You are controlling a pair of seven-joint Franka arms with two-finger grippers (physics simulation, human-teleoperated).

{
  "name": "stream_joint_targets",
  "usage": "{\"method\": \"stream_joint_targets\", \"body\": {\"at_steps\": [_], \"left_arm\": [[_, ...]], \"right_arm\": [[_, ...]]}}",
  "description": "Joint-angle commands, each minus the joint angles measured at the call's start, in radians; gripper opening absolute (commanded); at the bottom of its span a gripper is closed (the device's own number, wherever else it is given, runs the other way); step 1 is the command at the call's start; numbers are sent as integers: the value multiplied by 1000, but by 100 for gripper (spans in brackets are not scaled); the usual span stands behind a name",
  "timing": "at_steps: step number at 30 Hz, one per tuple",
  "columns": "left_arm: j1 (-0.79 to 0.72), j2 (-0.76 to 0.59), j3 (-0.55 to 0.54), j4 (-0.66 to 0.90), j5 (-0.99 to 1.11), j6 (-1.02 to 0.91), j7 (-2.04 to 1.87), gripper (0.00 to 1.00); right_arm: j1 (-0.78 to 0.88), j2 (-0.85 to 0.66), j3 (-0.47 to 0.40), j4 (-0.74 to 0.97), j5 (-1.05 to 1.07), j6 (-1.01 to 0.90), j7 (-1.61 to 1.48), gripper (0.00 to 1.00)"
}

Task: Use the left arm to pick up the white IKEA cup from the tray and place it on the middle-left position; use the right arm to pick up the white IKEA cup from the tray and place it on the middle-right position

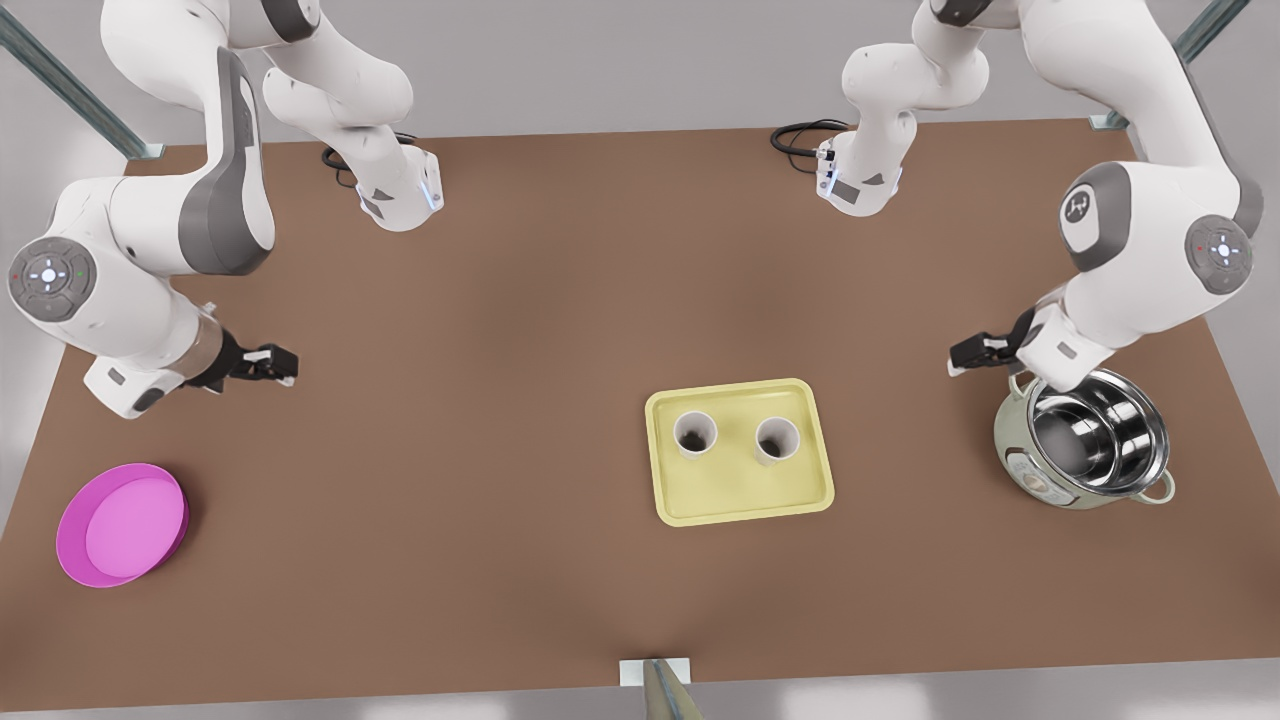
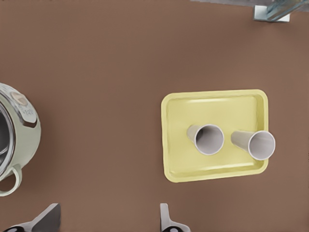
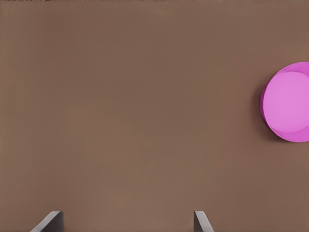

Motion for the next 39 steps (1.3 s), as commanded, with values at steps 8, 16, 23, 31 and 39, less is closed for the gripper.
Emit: {"method": "stream_joint_targets", "body": {"at_steps": [8,16,23,31,39], "left_arm": [[-238,164,-6,-59,68,207,-185,100],[-285,338,0,-86,110,380,-193,100],[-278,373,5,-136,105,487,-193,100],[-275,425,-6,-125,76,565,-210,100],[-302,473,-4,-125,65,615,-232,85]], "right_arm": [[121,62,59,11,4,76,16,100],[443,378,73,111,4,385,602,100],[607,691,93,395,7,613,1059,100],[655,807,107,398,5,869,1234,100],[673,823,107,384,2,896,1233,100]]}}
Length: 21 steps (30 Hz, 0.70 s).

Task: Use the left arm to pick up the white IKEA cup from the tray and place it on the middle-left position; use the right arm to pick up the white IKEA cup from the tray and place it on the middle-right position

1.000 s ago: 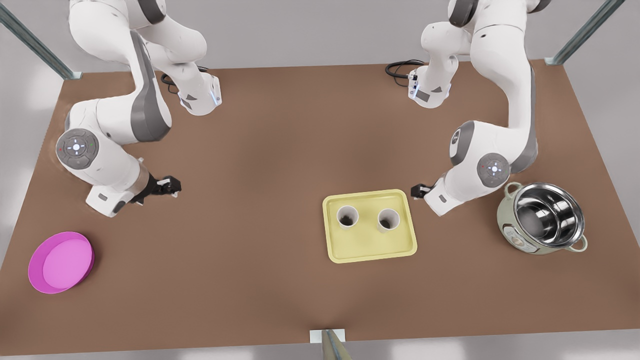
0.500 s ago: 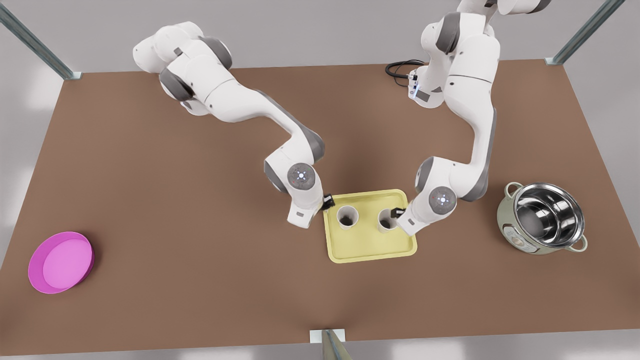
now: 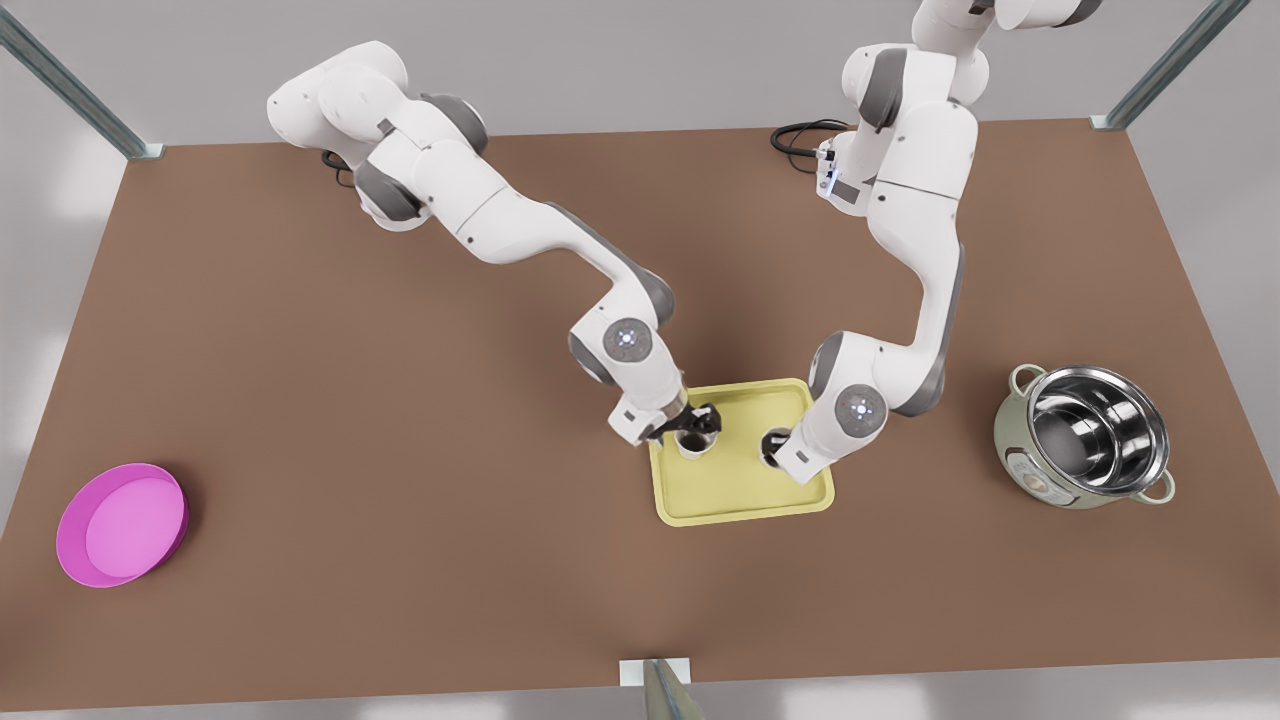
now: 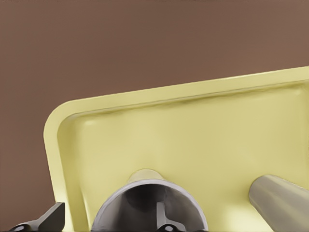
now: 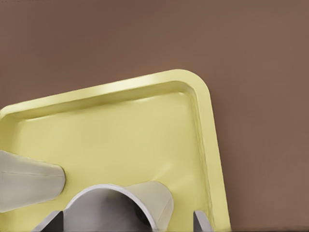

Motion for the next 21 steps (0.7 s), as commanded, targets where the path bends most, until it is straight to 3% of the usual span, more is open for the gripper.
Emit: {"method": "stream_joint_targets", "body": {"at_steps": [1,2,4,6,12,13,14,16,17,21], "left_arm": [[-1,-1,0,1,0,30,-48,74],[1,-7,0,1,-1,23,-48,64],[1,-12,0,2,-3,16,-51,25],[2,-18,2,1,-4,15,-53,2],[4,-39,8,7,-4,-31,-67,0],[44,-79,12,34,-3,-143,-9,0],[139,-91,12,116,-3,-307,166,0],[274,-82,28,133,11,-323,433,0],[320,-73,28,131,11,-275,493,0],[392,19,26,133,6,-43,530,0]], "right_arm": [[4,-2,0,-2,2,36,353,100],[4,-2,0,-3,2,28,355,100],[5,-3,0,-13,-3,4,355,100],[4,-7,-2,-16,-26,-56,353,100],[2,-7,-3,-16,-102,-176,345,96],[-1,-7,-3,-16,-92,-177,344,91],[-1,-5,-3,-16,-92,-177,345,80],[1,-5,-3,-16,-98,-177,344,39],[2,-3,-2,-16,-101,-177,344,28],[5,-3,-2,-16,-104,-177,344,25]]}}
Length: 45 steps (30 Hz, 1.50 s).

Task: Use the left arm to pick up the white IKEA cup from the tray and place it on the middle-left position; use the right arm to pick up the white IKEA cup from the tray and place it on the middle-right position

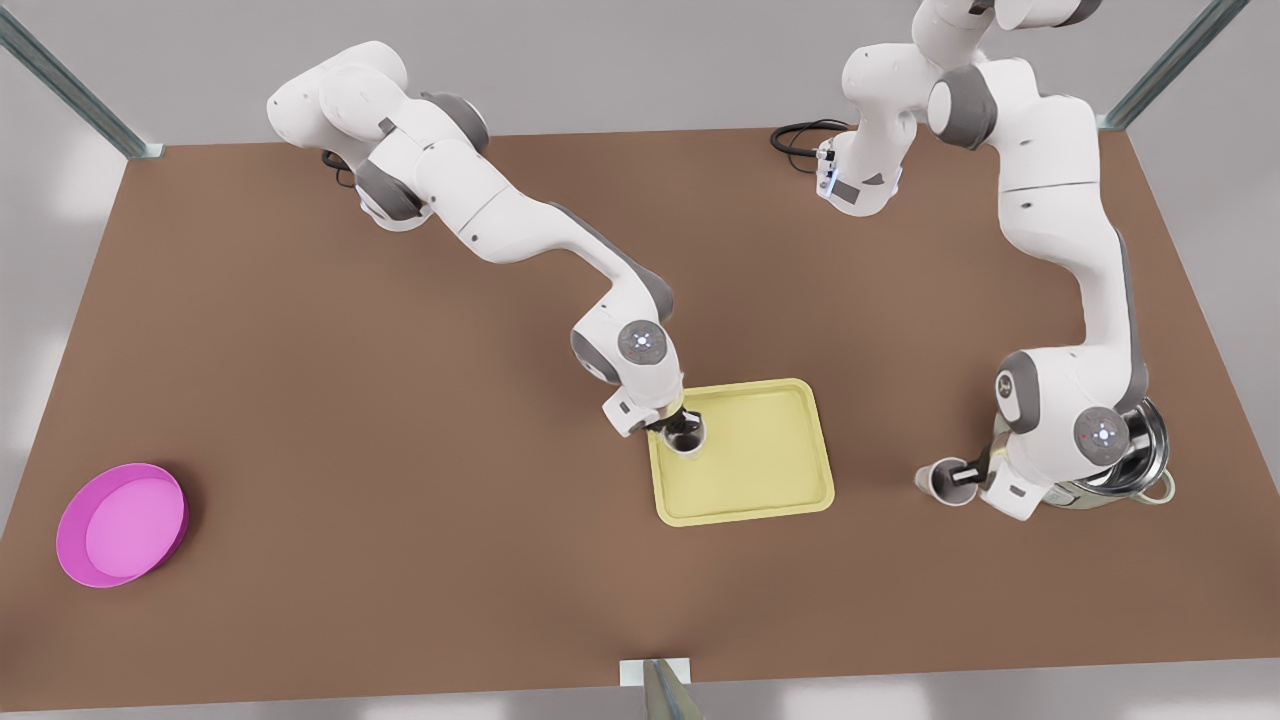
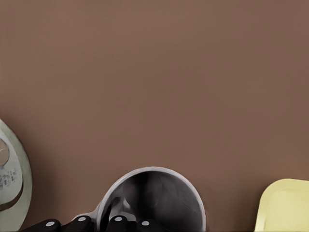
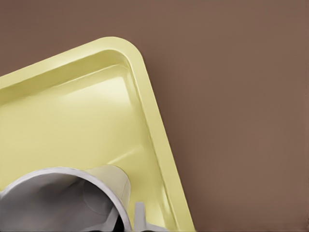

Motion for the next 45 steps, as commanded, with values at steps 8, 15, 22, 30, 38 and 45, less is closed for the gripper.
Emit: {"method": "stream_joint_targets", "body": {"at_steps": [8,15,22,30,38,45], "left_arm": [[8,71,-11,7,-65,254,427,0],[3,72,-9,7,-43,265,447,100],[-35,-207,-12,149,260,-504,504,100],[-40,-532,-12,-94,-100,-347,168,100],[-40,-532,-12,-67,-103,-349,166,100],[-40,-527,-12,-64,-103,-344,168,100]], "right_arm": [[2,-9,-2,4,-11,-21,109,25],[-63,-181,1,-145,10,-24,26,25],[-205,-313,37,-427,12,71,-106,26],[-215,-327,40,-498,12,144,-104,87],[-509,-670,41,-490,145,-395,-794,100],[-709,-865,29,-401,58,-733,-1167,100]]}}
